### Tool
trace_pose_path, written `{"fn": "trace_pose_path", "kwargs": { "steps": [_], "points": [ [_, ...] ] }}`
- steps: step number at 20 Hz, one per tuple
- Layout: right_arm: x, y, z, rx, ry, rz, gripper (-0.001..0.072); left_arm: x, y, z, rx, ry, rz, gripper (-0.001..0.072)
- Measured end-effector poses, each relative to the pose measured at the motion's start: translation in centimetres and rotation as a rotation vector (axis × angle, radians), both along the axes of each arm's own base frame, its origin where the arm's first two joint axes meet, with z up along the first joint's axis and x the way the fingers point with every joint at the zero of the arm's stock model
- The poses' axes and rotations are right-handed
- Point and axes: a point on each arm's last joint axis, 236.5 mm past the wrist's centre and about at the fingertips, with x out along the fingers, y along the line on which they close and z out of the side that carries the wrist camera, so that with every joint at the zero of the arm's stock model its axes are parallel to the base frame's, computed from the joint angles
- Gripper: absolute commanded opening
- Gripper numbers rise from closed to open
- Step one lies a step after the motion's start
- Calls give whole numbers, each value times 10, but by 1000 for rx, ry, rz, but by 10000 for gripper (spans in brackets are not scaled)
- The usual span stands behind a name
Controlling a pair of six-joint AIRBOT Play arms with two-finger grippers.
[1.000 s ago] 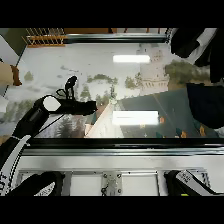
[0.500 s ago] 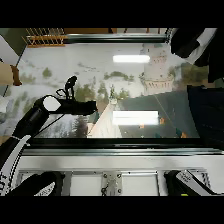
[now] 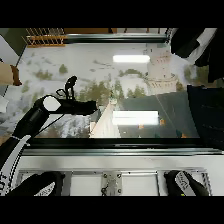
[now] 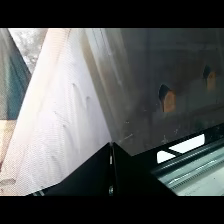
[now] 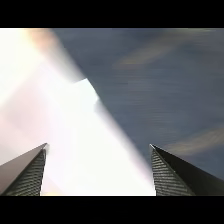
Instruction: Fold the clothes and pants, and hang the long-sleeved shirts on hangers.
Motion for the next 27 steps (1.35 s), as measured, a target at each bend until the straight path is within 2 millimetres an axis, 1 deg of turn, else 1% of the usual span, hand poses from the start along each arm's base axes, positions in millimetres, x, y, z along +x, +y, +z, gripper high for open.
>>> {"fn": "trace_pose_path", "kwargs": {
  "steps": [1, 2, 4, 5, 6, 7, 9, 10, 11, 12, 13, 15, 18, 27],
  "points": [
    [12, 34, 1, 18, -12, 91, 670, 0, 0, 0, 0, 0, 0, 24],
    [21, 73, 1, 34, -15, 197, 669, 0, 0, 0, 0, 0, 0, 24],
    [28, 143, -1, 54, -10, 382, 669, 0, 0, 0, 0, 0, 0, 24],
    [28, 172, -2, 56, -5, 462, 669, 0, 0, 0, 0, 0, 0, 24],
    [25, 200, -3, 59, 1, 541, 669, 0, 0, 0, 0, 0, 0, 24],
    [21, 223, -3, 56, 6, 605, 666, 0, 0, 0, 0, 0, 0, 24],
    [11, 260, -6, 49, 17, 713, 660, 0, 0, 0, 0, 0, 0, 24],
    [8, 272, -6, 48, 20, 747, 587, 0, 0, 0, 0, 0, 0, 24],
    [4, 283, -6, 44, 22, 782, 358, 0, 0, 0, 0, 0, 0, 24],
    [1, 291, -7, 43, 23, 806, 82, 0, 0, 0, 0, 0, 0, 24],
    [-2, 296, -7, 42, 23, 822, 22, 0, 0, 0, 0, 0, 0, 24],
    [-4, 303, -7, 41, 25, 841, 22, 0, 0, 0, 0, 0, 0, 24],
    [-7, 307, -7, 41, 27, 855, 22, 0, 0, 0, 0, 0, 0, 24],
    [-8, 309, -7, 42, 27, 861, 22, 0, 0, 0, 0, 0, 0, 24]
  ]
}}
